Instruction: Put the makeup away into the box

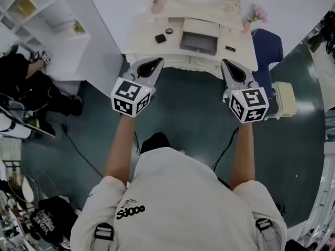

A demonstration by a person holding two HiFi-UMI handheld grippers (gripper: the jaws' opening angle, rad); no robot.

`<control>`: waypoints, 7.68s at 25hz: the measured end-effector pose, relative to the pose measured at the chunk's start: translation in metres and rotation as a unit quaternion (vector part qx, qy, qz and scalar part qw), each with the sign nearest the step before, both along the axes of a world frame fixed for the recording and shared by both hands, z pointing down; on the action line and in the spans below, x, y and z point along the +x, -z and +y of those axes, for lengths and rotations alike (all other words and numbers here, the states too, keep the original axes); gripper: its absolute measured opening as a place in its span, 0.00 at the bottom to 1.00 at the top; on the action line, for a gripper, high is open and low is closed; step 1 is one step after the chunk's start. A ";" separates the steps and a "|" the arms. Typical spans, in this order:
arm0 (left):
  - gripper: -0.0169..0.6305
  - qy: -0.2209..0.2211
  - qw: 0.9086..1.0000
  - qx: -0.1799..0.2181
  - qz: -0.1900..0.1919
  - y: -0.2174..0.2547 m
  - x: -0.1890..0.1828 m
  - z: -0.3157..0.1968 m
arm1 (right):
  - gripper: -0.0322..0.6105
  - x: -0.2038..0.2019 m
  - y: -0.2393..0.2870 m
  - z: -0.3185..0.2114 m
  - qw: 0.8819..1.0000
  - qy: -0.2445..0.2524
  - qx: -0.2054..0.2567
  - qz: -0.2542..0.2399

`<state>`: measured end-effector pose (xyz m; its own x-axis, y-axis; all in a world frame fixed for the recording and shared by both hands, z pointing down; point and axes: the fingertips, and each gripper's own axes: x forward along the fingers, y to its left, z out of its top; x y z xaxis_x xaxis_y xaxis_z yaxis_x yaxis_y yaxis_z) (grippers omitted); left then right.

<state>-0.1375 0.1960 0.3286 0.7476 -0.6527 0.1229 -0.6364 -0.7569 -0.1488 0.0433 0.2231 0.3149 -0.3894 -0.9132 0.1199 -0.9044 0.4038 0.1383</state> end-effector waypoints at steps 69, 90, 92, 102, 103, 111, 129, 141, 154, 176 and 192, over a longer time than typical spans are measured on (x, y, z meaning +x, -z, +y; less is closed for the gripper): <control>0.64 -0.054 0.928 -0.277 -0.244 -0.325 0.006 -0.436 | 0.05 0.014 -0.196 -0.414 0.970 0.035 -0.235 0.060; 0.58 -0.007 0.927 -0.296 -0.229 -0.338 0.005 -0.443 | 0.05 0.041 -0.183 -0.399 0.972 0.006 -0.231 0.047; 0.58 -0.002 0.934 -0.287 -0.214 -0.318 0.010 -0.446 | 0.05 0.048 -0.172 -0.400 0.974 0.000 -0.220 0.046; 0.58 -0.022 0.976 -0.180 -0.121 -0.168 0.064 -0.461 | 0.05 0.081 -0.116 -0.407 0.986 -0.034 -0.157 0.032; 0.58 -0.028 0.977 -0.175 -0.115 -0.158 0.073 -0.460 | 0.05 0.084 -0.113 -0.406 0.987 -0.038 -0.153 0.032; 0.58 -0.127 0.973 -0.166 -0.101 -0.134 0.167 -0.433 | 0.05 0.122 -0.104 -0.390 0.986 -0.081 -0.146 0.024; 0.58 -0.265 0.892 -0.270 -0.247 -0.254 0.305 -0.338 | 0.05 0.207 -0.142 -0.304 0.962 -0.183 -0.204 -0.003; 0.58 -0.208 0.859 -0.347 -0.313 -0.345 0.303 -0.337 | 0.05 0.222 -0.176 -0.280 0.954 -0.175 -0.245 -0.005; 0.63 -0.203 0.854 -0.349 -0.329 -0.354 0.297 -0.327 | 0.05 0.229 -0.183 -0.286 0.955 -0.156 -0.253 0.001; 0.05 -0.042 0.973 -0.209 -0.089 -0.168 0.172 -0.407 | 0.05 0.117 -0.140 -0.387 0.981 0.000 -0.192 0.032; 0.15 0.102 0.969 -0.221 -0.051 -0.183 0.037 -0.429 | 0.05 -0.009 -0.152 -0.443 0.967 0.141 -0.199 0.071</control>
